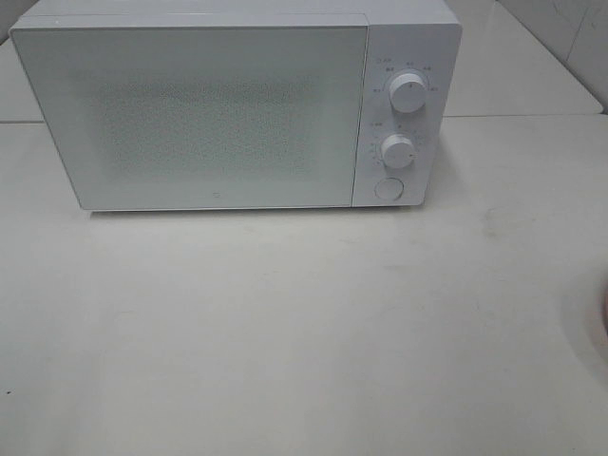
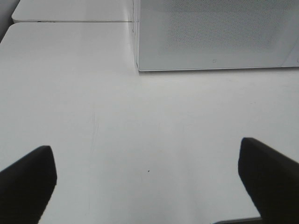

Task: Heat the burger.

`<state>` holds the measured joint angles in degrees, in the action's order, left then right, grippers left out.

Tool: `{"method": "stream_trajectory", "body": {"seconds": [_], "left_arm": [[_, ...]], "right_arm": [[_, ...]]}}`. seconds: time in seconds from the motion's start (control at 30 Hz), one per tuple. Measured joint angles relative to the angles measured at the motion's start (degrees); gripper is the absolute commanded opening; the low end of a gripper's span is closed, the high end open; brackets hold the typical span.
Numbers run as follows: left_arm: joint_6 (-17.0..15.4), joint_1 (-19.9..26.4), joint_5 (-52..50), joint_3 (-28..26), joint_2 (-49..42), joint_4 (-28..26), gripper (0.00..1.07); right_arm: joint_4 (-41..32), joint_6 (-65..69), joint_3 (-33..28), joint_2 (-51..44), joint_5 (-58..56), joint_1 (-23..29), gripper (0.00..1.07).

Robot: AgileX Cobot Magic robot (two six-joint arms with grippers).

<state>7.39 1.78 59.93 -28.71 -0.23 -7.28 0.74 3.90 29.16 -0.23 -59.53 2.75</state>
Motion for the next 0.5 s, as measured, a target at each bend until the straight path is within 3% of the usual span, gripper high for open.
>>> {"method": "stream_trajectory", "body": {"seconds": [0.5], "left_arm": [[0.0,0.0,0.0,0.0,0.0,0.0,0.98]], "right_arm": [[0.0,0.0,0.0,0.0,0.0,0.0,0.76]]}}
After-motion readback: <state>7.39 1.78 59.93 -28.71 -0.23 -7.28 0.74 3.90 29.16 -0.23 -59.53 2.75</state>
